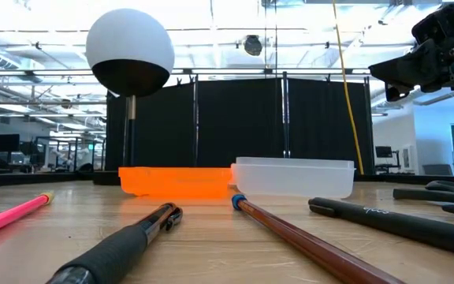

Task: Pick & place school supplies into a supply box
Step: Put the pink pen into the orange supply box, then put the black scissors into the orange supply box

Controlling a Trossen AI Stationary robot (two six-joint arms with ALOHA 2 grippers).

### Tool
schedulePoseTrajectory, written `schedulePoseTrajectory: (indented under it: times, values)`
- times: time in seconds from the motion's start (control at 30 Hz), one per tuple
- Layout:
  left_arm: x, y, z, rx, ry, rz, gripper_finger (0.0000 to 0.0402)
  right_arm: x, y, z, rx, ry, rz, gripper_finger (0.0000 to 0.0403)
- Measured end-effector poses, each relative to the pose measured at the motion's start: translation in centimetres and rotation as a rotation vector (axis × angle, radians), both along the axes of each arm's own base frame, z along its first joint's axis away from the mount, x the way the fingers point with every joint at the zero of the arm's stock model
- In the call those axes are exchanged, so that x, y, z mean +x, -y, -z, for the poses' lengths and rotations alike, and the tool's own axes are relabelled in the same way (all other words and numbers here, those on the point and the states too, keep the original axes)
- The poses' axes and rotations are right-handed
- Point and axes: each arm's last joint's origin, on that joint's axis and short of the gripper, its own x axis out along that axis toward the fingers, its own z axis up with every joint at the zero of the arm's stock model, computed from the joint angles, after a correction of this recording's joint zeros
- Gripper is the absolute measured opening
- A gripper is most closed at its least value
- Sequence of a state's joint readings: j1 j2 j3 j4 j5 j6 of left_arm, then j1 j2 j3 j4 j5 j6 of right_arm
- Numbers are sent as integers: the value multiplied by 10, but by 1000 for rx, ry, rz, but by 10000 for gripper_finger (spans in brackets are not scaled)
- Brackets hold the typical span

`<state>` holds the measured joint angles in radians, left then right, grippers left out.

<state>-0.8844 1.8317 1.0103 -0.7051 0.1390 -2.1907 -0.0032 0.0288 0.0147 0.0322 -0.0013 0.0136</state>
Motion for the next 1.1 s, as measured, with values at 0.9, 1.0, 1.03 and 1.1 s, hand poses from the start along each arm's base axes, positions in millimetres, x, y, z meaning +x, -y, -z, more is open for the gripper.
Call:
schedulePoseTrajectory:
  times: [0.9,1.0,1.03,1.1]
  values:
    - [37,-47,-61,278,486,67,1,0,0,0,1,0,0,0]
    - [55,-60,-63,277,528,117,1,0,0,0,1,-2,0,0]
    - [60,-65,-64,276,535,129,1,0,0,0,1,-3,0,0]
    - [68,-73,-64,278,541,152,1,0,0,0,1,-5,0,0]
